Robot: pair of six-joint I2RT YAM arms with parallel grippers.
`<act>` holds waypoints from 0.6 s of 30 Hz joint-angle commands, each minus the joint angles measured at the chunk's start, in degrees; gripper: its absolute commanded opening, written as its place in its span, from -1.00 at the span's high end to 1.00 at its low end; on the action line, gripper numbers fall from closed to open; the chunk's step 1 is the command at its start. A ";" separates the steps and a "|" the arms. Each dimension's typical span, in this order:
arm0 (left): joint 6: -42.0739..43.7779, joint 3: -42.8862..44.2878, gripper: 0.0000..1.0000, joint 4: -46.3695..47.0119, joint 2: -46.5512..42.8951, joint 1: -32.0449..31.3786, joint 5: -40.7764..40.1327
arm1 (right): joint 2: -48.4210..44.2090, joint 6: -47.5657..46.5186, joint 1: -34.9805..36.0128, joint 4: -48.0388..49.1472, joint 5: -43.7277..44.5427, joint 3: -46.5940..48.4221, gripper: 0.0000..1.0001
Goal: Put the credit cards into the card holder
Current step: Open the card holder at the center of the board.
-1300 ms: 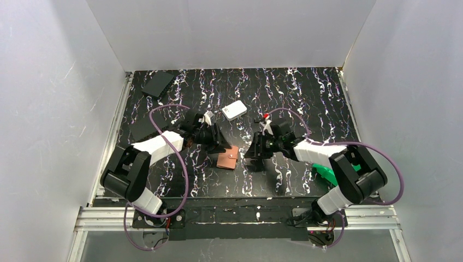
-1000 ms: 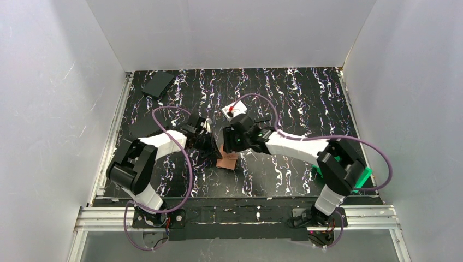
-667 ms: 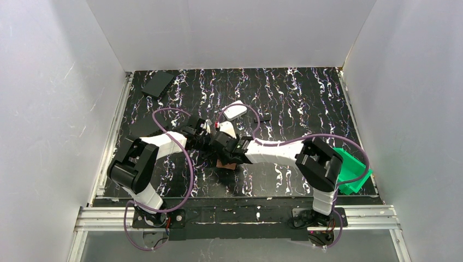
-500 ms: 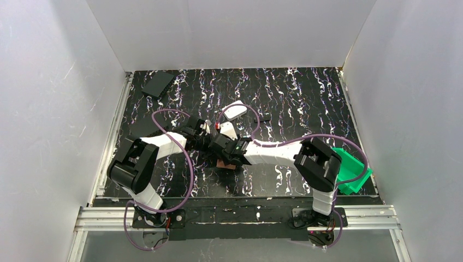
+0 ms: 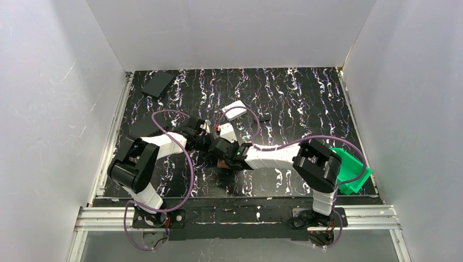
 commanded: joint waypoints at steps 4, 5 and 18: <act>2.52 -2.13 1.00 -8.58 2.86 -0.04 -8.78 | -10.18 5.84 -8.38 12.15 -8.06 -12.95 0.97; 2.52 -2.13 1.00 -8.59 2.83 -0.01 -8.87 | -12.41 6.95 -10.94 17.07 -12.86 -16.65 0.97; 4.57 0.16 1.00 -7.02 1.09 0.18 -2.22 | -20.19 3.07 -22.54 25.96 -37.77 -26.76 0.70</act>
